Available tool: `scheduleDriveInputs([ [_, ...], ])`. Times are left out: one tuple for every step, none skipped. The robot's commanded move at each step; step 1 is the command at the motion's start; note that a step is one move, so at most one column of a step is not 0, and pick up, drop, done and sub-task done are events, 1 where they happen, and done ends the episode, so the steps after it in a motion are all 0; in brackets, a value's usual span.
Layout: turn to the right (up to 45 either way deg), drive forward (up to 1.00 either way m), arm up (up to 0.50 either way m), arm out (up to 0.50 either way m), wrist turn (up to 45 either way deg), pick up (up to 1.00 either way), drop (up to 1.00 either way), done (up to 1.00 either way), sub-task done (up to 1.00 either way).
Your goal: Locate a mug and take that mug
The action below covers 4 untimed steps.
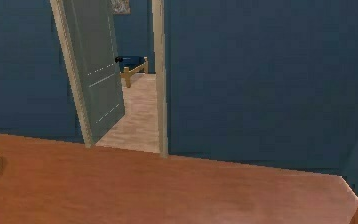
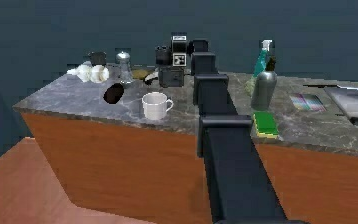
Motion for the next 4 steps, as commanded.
scheduleDriveInputs([
  [0.0, 0.0, -0.16, 0.0, 0.0, 0.0, 0.0, 0.0, 0.0],
  [0.0, 0.0, 0.0, 0.0, 0.0, 1.0, 0.0, 0.0, 0.0],
  [0.0, 0.0, 0.1, 0.0, 0.0, 0.0, 0.0, 0.0, 0.0],
  [0.0, 0.0, 0.0, 0.0, 0.0, 0.0, 0.0, 1.0, 0.0],
])
